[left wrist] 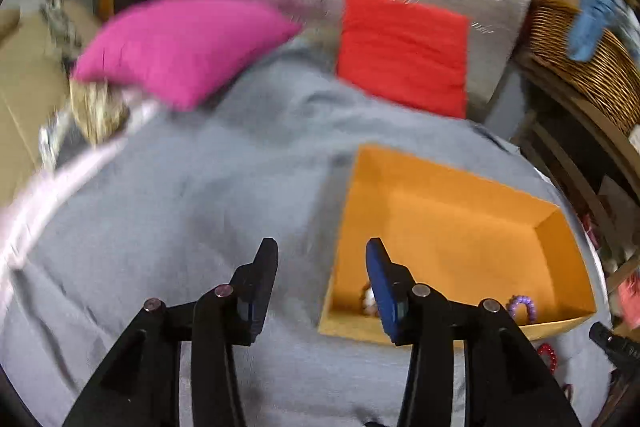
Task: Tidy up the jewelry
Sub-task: 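Withdraw the left gripper toward the silver bangle while the right gripper moves to the dark red ring, then grasp the silver bangle with the left gripper while the right gripper grasps the dark red ring, then carry the bangle and ring into the orange tray and open both grippers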
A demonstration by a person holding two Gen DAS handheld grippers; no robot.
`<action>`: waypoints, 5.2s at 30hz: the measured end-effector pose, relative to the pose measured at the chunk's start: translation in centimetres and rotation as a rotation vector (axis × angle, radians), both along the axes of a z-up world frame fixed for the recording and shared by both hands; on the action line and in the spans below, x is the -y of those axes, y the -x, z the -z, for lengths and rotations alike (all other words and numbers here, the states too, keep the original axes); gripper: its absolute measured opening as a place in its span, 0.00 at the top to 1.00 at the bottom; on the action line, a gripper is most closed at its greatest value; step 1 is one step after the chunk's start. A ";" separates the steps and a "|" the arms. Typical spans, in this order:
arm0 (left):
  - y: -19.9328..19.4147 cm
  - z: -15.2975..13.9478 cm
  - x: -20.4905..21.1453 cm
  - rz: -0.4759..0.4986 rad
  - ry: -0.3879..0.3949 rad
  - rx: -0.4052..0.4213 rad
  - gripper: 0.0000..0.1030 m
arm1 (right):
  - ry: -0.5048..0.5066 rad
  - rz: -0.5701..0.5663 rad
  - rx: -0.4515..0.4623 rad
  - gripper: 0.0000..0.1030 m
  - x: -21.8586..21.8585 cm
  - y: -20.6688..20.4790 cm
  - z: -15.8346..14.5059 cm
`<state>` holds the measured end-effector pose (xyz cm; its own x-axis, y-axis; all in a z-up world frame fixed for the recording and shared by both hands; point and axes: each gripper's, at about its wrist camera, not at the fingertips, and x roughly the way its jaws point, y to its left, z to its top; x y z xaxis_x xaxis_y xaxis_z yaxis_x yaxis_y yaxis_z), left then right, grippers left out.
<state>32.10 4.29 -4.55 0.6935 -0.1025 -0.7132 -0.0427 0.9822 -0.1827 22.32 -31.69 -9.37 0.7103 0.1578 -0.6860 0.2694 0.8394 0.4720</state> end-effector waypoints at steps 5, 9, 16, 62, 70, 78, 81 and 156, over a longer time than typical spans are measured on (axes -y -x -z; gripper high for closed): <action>-1.4 3.1 -1.0 0.049 0.165 -0.099 0.55 | 0.006 0.006 -0.015 0.87 0.0 0.0 0.3; -1.2 4.1 0.5 0.131 0.223 -0.141 0.53 | 0.018 0.001 -0.024 0.87 -0.1 0.0 0.4; 0.5 3.8 2.1 0.175 0.157 -0.132 0.52 | 0.034 -0.006 -0.050 0.87 0.5 0.4 0.6; 13.2 6.2 11.8 0.592 0.059 -0.158 0.55 | 0.125 0.027 -0.308 0.68 2.1 5.6 4.7; 12.0 7.6 14.4 0.653 0.050 -0.225 0.65 | 0.230 -0.037 -0.283 0.87 -0.8 5.1 4.2; 11.8 7.8 14.3 0.638 0.002 -0.205 0.93 | 0.217 -0.062 -0.218 0.89 -2.6 5.0 2.5; 12.1 7.4 14.2 0.639 -0.009 -0.184 0.94 | 0.197 -0.066 -0.200 0.89 -3.0 4.7 2.2; -2.6 1.1 12.7 0.243 -0.093 -0.014 0.94 | 0.067 -0.011 0.102 0.90 -3.5 -10.8 -2.1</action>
